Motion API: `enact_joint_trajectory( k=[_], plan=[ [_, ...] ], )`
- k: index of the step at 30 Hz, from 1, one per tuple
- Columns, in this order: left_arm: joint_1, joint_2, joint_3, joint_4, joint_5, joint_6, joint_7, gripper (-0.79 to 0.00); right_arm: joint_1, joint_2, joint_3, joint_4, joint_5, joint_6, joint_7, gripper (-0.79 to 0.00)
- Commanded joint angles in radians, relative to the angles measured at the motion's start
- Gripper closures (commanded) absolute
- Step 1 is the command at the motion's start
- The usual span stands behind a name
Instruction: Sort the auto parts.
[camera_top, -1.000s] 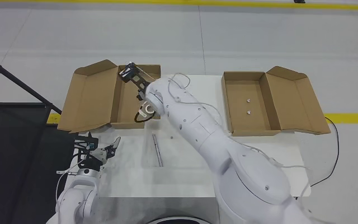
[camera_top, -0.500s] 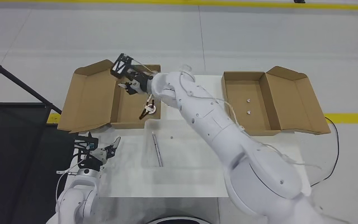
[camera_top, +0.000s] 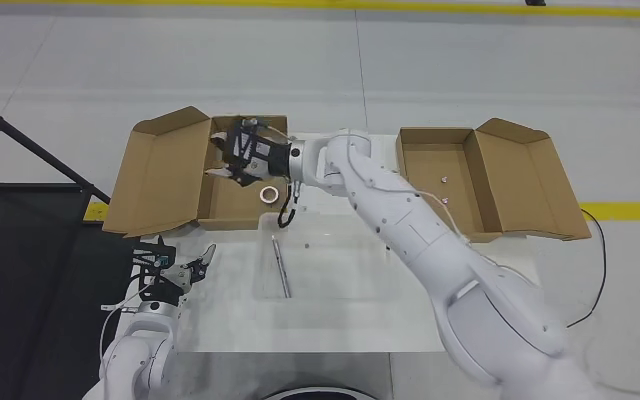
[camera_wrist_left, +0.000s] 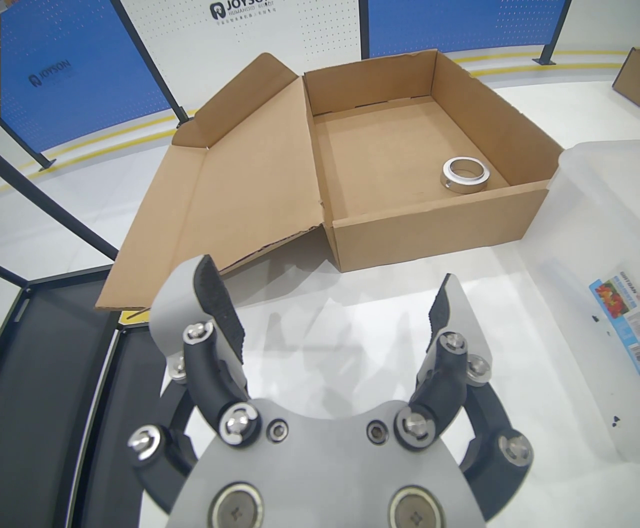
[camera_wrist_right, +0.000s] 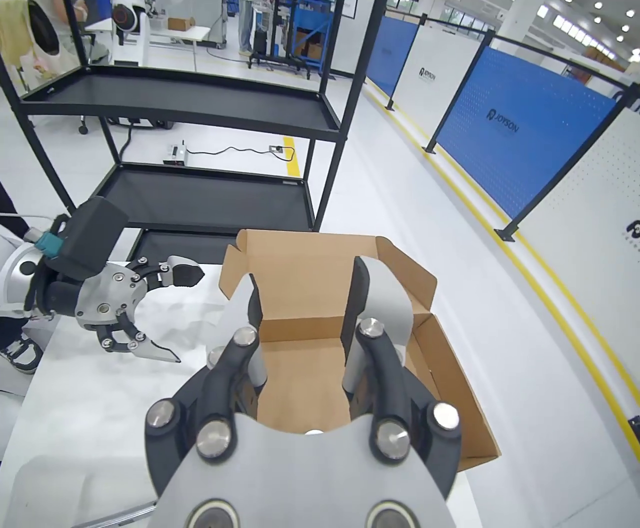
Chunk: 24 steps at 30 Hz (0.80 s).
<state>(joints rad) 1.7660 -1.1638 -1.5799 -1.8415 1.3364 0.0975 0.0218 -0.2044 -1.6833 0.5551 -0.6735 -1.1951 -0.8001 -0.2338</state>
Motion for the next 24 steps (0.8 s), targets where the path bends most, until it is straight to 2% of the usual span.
enact_joint_trajectory(
  k=[1, 4, 21, 24],
  plan=[
    [0.000, 0.000, 0.000, 0.000, 0.000, 0.000, 0.000, -0.785, -0.033, 0.028, 0.028, -0.063, -0.023, -0.004, 0.004, -0.785],
    [0.000, 0.000, 0.000, 0.000, 0.000, 0.000, 0.000, -0.785, -0.090, 0.075, 0.078, -0.181, -0.069, -0.023, 0.049, -0.785],
    [-0.002, 0.000, -0.008, -0.002, -0.008, -0.003, 0.009, -0.785, -0.090, 0.075, 0.078, -0.181, -0.069, -0.023, 0.049, -0.785],
    [0.005, 0.001, -0.030, -0.010, -0.013, -0.032, 0.028, -0.785, -0.117, 0.083, 0.089, -0.232, -0.099, 0.007, 0.050, -0.785]
  ],
)
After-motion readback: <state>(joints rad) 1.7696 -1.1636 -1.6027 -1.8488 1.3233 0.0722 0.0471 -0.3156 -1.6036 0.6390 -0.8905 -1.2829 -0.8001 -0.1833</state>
